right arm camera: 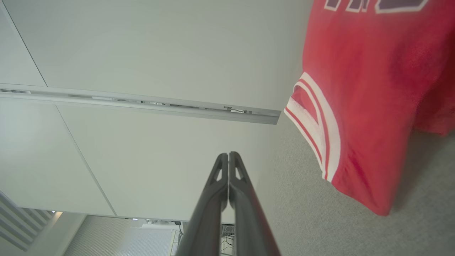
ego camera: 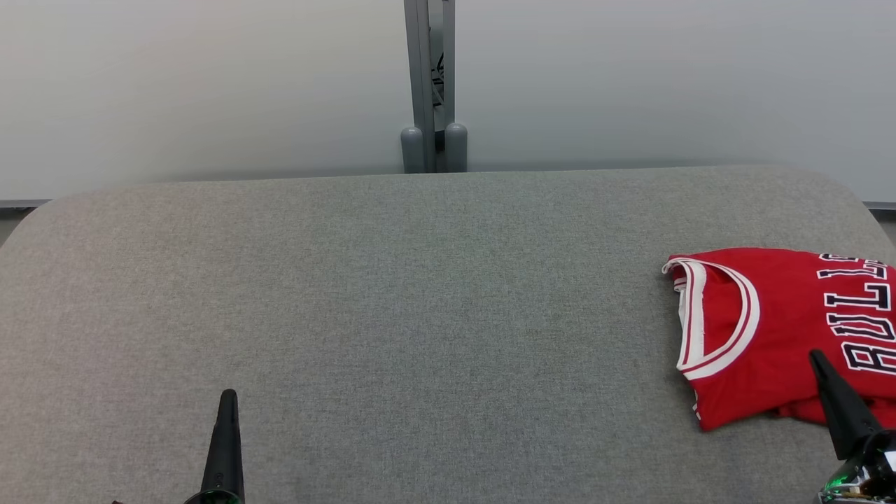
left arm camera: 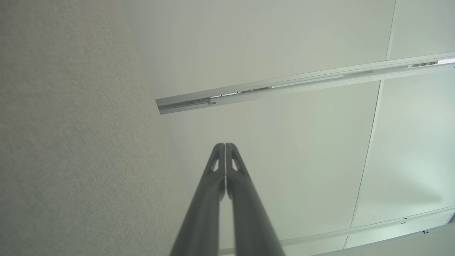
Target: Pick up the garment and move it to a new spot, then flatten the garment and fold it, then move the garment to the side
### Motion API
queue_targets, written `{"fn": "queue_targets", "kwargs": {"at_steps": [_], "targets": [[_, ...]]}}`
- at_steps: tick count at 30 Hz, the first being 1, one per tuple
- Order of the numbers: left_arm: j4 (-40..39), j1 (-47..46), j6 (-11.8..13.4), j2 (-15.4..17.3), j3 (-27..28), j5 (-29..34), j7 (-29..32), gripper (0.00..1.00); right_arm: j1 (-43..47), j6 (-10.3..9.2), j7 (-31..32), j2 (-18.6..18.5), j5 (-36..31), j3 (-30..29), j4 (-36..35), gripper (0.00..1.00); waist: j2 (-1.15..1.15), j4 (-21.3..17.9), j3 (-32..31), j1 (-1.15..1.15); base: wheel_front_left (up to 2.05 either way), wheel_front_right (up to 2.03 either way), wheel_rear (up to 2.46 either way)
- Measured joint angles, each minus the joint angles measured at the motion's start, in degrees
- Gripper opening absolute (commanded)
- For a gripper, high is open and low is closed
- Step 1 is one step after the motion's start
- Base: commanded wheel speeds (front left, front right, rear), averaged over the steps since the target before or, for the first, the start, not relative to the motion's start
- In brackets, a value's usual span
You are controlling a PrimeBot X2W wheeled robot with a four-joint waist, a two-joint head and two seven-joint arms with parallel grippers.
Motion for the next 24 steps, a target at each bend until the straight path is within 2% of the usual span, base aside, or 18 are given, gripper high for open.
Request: {"fn": "queue_targets", "kwargs": {"at_steps": [12, 24], "targets": [[-0.6, 0.9, -1.3, -0.9, 0.5, -4.4, 0.1, 0.0, -0.2, 0.0, 1.8, 0.0, 4.7, -1.2, 0.4, 0.0, 0.0, 0.2, -0.1, 0.0, 0.0, 0.0, 0.0], [-0.6, 0.9, -1.3, -0.9, 0.6, -4.4, 0.2, 0.0, -0.4, 0.0, 2.2, 0.2, 4.8, -1.5, 0.5, 0.0, 0.0, 0.2, -0.1, 0.0, 0.0, 0.0, 0.0]]}}
